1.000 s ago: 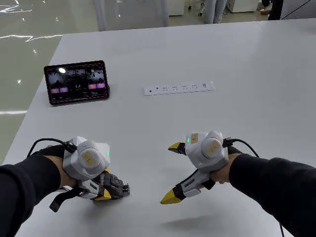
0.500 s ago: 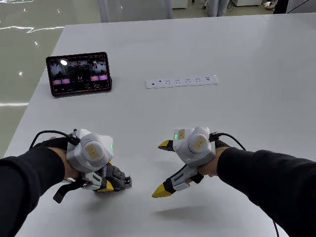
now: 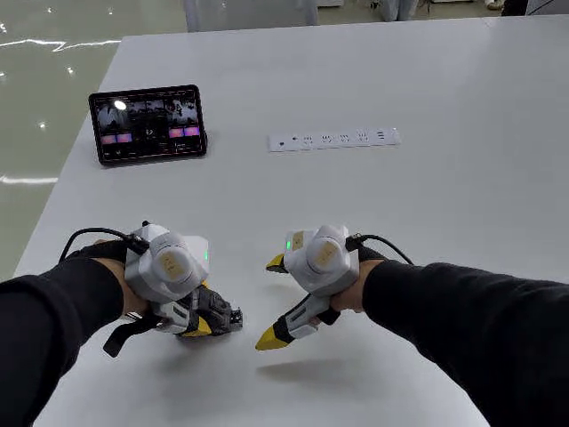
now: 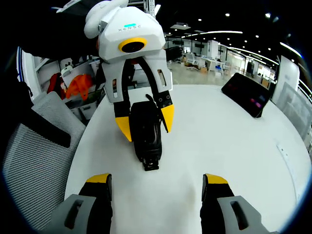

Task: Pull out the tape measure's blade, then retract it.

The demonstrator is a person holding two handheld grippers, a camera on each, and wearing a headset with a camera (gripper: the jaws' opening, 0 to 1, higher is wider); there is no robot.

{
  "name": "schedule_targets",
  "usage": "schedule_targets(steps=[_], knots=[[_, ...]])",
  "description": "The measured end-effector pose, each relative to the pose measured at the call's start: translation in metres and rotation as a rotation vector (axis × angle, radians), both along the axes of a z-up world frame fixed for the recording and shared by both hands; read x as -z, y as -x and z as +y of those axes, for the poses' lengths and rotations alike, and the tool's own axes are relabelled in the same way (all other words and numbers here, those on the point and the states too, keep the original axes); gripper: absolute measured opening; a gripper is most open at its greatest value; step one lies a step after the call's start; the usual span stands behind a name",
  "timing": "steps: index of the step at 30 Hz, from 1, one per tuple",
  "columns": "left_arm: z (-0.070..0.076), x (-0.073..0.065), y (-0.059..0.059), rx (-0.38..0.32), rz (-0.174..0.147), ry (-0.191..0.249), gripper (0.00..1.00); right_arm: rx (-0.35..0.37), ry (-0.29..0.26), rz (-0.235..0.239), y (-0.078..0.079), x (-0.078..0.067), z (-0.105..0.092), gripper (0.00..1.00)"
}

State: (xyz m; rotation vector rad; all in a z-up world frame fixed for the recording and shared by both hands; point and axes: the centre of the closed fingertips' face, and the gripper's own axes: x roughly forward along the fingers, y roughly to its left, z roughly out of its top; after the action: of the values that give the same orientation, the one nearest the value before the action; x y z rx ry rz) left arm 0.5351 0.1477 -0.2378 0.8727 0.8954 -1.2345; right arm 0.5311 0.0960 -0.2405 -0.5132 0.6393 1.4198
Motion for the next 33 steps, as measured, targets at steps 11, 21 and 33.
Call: schedule_targets(steps=[11, 21, 33], knots=[[0.000, 0.001, 0.000, 0.006, -0.012, -0.003, 0.31, -0.037, 0.008, -0.005, 0.003, 0.011, 0.013, 0.52], [-0.001, 0.001, 0.000, 0.003, -0.024, 0.007, 0.32, -0.069, 0.025, -0.027, 0.004, 0.019, 0.027, 0.31], [0.000, 0.001, 0.000, 0.002, -0.026, 0.010, 0.32, -0.124, 0.066, -0.055, 0.007, 0.027, 0.033, 0.12]])
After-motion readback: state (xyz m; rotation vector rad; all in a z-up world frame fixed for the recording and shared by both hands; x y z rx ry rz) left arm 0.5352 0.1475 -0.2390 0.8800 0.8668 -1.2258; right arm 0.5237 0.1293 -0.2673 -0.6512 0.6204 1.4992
